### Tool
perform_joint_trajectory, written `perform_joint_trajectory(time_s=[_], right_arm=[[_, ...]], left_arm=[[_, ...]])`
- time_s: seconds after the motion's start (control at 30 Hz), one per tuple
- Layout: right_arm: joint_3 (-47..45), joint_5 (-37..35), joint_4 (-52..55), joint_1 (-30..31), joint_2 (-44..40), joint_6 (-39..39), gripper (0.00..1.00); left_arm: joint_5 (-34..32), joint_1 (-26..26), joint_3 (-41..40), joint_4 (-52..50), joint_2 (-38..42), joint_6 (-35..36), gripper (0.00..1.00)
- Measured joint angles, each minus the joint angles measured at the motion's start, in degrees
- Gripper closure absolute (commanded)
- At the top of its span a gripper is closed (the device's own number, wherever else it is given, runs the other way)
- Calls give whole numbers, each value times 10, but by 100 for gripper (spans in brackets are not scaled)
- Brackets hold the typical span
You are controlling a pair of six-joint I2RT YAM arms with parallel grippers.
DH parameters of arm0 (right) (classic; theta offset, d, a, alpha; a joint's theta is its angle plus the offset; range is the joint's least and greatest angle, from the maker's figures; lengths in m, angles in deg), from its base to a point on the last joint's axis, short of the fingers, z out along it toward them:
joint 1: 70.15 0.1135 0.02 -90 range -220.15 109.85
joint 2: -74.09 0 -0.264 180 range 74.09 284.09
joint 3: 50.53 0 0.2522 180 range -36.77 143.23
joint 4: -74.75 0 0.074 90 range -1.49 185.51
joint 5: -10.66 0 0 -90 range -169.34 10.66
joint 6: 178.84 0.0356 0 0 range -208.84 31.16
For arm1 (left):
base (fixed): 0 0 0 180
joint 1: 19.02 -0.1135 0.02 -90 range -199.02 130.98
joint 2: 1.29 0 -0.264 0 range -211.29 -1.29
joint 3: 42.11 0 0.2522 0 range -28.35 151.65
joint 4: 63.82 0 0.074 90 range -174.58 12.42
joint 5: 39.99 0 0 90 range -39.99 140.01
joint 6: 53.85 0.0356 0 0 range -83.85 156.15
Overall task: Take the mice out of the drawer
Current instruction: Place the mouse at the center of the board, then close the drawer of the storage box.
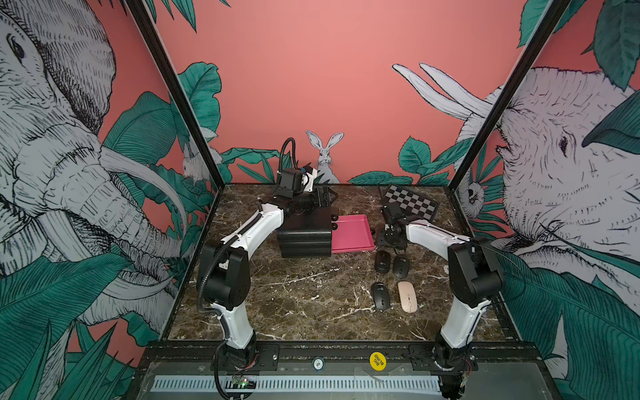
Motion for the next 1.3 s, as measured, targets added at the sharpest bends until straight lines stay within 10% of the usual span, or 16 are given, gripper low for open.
perform_joint_trajectory(time_s=[1.3], right_arm=[[84,-26,50,-2,-41,-10,17]], left_arm=[[0,0,0,7,0,-7,7]])
